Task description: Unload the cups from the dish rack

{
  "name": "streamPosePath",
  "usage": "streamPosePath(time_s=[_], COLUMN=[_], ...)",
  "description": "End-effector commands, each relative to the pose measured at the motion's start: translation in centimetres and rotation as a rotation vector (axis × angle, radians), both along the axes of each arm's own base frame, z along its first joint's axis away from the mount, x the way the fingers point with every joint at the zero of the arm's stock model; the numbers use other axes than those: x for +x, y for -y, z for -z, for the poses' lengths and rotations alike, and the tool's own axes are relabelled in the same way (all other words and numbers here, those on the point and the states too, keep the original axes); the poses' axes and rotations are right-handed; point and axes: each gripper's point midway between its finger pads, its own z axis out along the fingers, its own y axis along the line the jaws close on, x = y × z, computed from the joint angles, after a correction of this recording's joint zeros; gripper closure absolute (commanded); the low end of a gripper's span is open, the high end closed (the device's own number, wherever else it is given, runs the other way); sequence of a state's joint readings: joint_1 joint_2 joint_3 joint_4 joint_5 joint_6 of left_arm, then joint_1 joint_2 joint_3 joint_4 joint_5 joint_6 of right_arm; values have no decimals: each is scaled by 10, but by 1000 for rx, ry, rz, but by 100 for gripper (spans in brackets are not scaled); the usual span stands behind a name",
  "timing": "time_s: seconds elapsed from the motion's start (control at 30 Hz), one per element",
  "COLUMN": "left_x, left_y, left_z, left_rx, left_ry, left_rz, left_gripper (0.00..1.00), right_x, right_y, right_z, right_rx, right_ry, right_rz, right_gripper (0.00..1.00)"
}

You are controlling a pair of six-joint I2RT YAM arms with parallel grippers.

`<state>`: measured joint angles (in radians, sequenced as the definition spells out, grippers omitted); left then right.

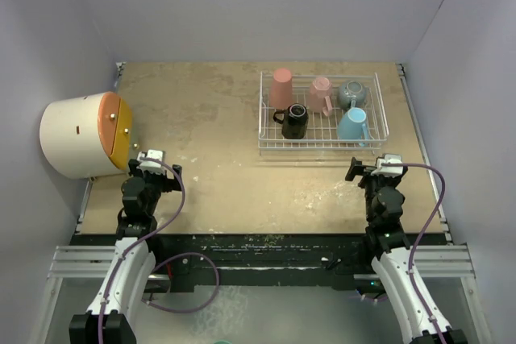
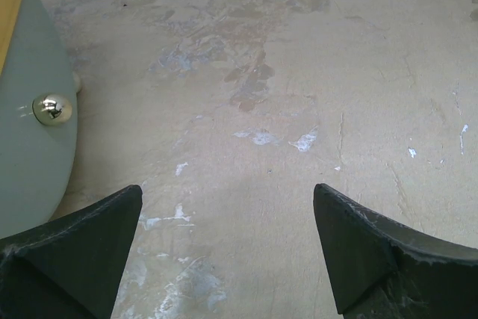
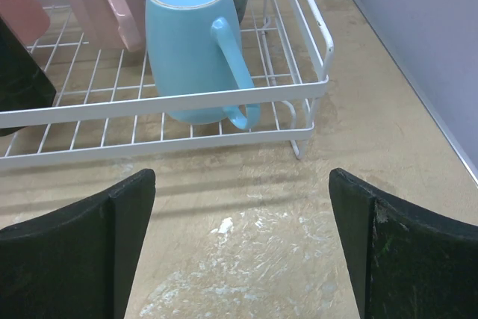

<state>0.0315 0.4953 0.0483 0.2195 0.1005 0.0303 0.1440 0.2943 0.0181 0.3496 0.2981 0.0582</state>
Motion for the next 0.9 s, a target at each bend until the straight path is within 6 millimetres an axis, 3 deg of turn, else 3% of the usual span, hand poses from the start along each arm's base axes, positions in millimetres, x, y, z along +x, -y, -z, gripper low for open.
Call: streamPosePath(time_s=[0.0,0.23,0.37,0.53,0.63,0.73,0.8,0.83,0.87], left_x=[5,5,5,20,35,42,45,46,44], left_y=[2,2,2,13,18,20,22,24,28], left_z=[-16,-15,-17,-55,-83,-106,-122,-132,-138], left_rx=[10,9,9,35,102,111,107,99,87], left_ry=[57,54,58,-12,-134,-264,-296,-299,-304], left_rz=[13,14,15,99,187,226,240,250,272], left_gripper=[1,1,1,1,1,1,1,1,1], right_x=[3,3,1,6,8,12,5,6,15], right_y=[2,2,12,12,16,8,19,16,2], right_z=[-19,-19,-33,-63,-100,-146,-144,-145,-156], right_rx=[8,8,37,37,254,324,578,689,676], right_ry=[63,66,80,28,78,89,60,55,55], right_rz=[14,15,83,92,175,150,319,348,249], right_gripper=[0,0,0,0,0,0,0,0,0])
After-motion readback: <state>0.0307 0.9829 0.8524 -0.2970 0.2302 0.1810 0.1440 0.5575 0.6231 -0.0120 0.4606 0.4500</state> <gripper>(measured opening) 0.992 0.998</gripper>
